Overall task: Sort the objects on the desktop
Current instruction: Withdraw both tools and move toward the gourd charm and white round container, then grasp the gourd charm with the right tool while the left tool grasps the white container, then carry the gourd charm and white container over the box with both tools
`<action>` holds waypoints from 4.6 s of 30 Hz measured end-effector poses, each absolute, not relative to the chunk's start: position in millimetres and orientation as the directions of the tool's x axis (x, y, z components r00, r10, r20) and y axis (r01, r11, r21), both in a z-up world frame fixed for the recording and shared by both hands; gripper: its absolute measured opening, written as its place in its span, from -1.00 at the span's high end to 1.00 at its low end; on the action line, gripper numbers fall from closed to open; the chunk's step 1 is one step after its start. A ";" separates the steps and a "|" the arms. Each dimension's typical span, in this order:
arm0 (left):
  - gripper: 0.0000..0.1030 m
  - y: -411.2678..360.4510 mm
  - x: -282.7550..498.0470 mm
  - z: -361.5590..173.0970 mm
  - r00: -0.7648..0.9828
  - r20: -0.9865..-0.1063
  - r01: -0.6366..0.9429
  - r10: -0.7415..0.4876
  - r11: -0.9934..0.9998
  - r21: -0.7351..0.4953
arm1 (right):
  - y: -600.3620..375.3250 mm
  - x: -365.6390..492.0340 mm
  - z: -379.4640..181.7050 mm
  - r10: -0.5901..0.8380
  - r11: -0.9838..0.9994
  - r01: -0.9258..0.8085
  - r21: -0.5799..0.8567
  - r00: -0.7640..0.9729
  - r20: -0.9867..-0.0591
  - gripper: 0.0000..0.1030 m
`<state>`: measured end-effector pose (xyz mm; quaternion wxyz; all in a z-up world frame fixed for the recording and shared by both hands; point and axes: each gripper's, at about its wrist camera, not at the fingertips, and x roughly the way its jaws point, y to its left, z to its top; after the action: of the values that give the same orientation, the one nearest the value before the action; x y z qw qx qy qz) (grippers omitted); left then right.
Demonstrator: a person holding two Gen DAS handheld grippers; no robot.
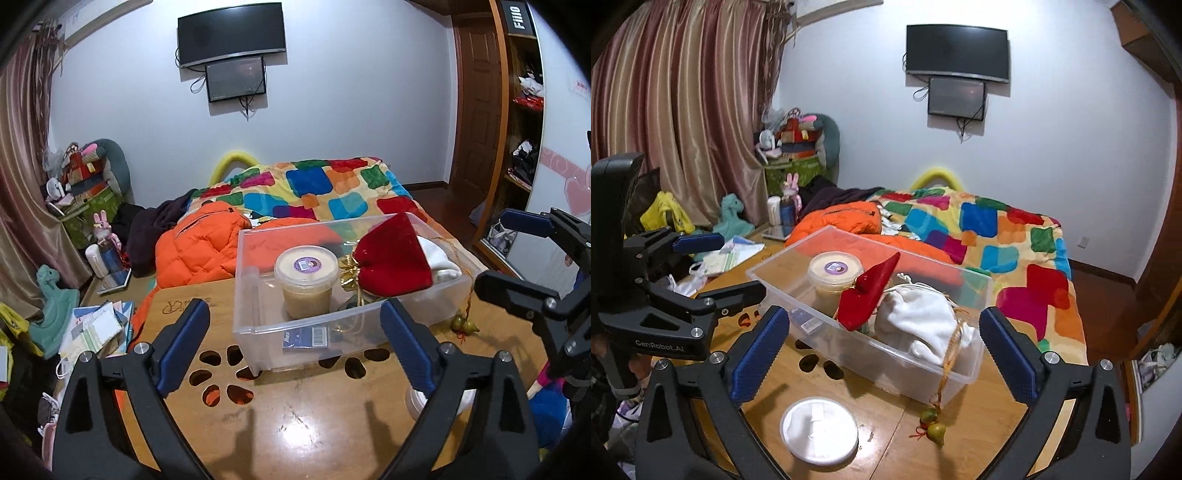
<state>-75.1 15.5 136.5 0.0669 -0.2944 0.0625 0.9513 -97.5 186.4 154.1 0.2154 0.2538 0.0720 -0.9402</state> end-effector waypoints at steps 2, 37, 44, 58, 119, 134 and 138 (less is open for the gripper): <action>-0.85 18.3 -69.5 137.1 -0.821 -0.563 -0.166 0.091 -0.982 0.084 | 190.8 -95.3 152.9 -0.353 -0.905 0.424 -0.029 -0.787 -0.505 -0.99; -0.93 96.6 -45.3 63.7 -0.671 -0.703 -0.333 0.237 -0.943 0.001 | 259.2 -81.7 73.0 -0.260 -0.956 0.284 0.070 -0.715 -0.649 -0.95; -0.93 94.4 -53.4 58.9 -0.627 -0.721 -0.338 0.294 -0.937 -0.088 | 254.5 -95.2 60.2 -0.311 -0.939 0.327 0.108 -0.671 -0.673 -0.74; -0.92 105.9 -63.9 42.5 -0.608 -0.751 -0.317 0.256 -0.946 -0.066 | 232.5 -116.4 45.1 -0.324 -0.911 0.406 0.065 -0.611 -0.722 -0.30; -0.25 56.4 -50.0 90.1 -0.735 -0.650 -0.213 0.195 -0.976 -0.053 | 208.2 -73.6 103.0 -0.396 -0.874 0.484 0.037 -0.667 -0.630 0.66; -0.25 51.9 -63.2 103.1 -0.758 -0.627 -0.206 0.180 -0.978 -0.032 | 203.2 -84.8 125.8 -0.409 -0.869 0.495 0.014 -0.701 -0.584 0.66; -0.25 50.7 -66.3 103.5 -0.759 -0.626 -0.204 0.179 -0.978 -0.033 | 201.4 -91.8 129.1 -0.411 -0.868 0.497 0.010 -0.707 -0.575 0.66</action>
<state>-66.3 50.7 103.5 0.1022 -0.3320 0.0187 0.9375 -91.8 201.4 129.1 0.2465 0.2930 0.0728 -0.9209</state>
